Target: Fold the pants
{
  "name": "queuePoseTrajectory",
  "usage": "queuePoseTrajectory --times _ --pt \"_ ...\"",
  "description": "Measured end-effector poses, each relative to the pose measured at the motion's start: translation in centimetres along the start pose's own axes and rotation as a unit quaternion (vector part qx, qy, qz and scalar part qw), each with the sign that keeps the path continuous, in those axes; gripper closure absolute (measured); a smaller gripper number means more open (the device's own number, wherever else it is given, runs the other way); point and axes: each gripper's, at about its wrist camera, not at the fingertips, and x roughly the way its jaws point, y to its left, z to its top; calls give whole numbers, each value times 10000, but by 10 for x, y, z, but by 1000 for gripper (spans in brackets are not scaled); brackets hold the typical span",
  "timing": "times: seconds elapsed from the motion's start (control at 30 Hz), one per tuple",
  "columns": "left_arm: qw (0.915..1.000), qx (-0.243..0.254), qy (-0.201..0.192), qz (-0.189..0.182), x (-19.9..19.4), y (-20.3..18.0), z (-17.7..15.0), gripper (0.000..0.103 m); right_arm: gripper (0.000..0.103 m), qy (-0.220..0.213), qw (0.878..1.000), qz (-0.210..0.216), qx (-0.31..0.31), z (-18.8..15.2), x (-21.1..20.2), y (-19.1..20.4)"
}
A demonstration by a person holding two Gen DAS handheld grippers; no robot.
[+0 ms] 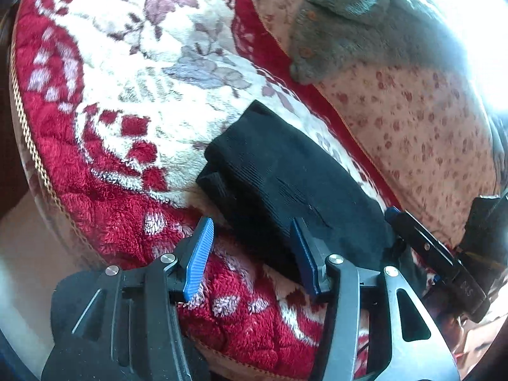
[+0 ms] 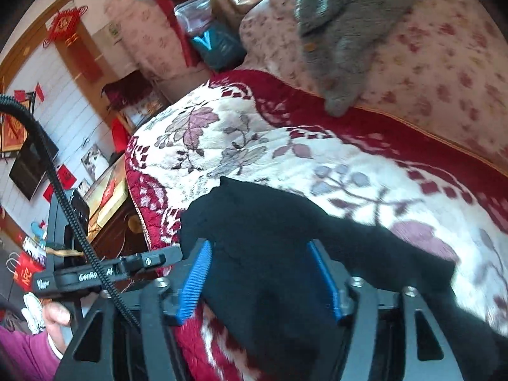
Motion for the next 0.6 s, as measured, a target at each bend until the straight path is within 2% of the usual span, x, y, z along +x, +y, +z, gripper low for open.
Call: queuePoseTrajectory --times 0.33,0.6 --pt "9998 -203 42 -21 21 2 8 54 40 564 9976 81 -405 51 78 11" --pt "9994 -335 20 -126 30 9 10 50 40 1194 9873 23 -1052 79 133 28"
